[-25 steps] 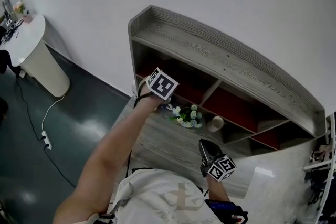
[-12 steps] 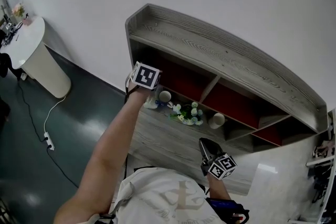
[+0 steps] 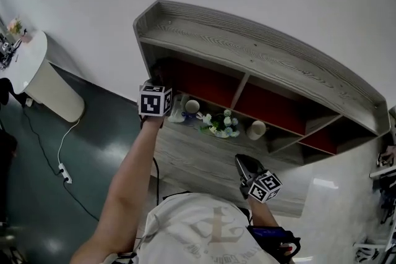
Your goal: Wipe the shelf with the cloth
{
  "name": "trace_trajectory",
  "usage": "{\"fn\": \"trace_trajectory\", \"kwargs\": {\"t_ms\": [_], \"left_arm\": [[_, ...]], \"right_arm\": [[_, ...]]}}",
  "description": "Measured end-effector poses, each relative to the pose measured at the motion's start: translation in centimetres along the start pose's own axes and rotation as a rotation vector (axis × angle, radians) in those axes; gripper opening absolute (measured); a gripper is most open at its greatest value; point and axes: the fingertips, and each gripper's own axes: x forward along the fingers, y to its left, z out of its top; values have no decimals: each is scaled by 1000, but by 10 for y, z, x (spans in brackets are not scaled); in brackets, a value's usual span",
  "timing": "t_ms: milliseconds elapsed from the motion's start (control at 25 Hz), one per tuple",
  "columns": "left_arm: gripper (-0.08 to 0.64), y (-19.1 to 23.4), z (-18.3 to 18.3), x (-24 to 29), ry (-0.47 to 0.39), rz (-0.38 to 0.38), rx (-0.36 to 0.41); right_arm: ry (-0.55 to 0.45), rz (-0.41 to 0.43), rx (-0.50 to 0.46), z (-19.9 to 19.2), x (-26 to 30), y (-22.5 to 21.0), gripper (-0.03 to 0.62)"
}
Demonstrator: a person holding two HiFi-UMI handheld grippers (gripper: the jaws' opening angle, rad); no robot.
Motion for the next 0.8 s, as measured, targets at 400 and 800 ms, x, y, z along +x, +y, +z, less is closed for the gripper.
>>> {"fn": "trace_trajectory", "kwargs": {"t_ms": [400,800], "left_arm": [[95,-19,-42,-41,-183,-76,-66],[97,-109,-112,-60,-172,-277,-50]], "right_arm": [[-7,-1,-22,5,-4,-3,5],[-21,-35,-30,14,-19,-14,5]]}}
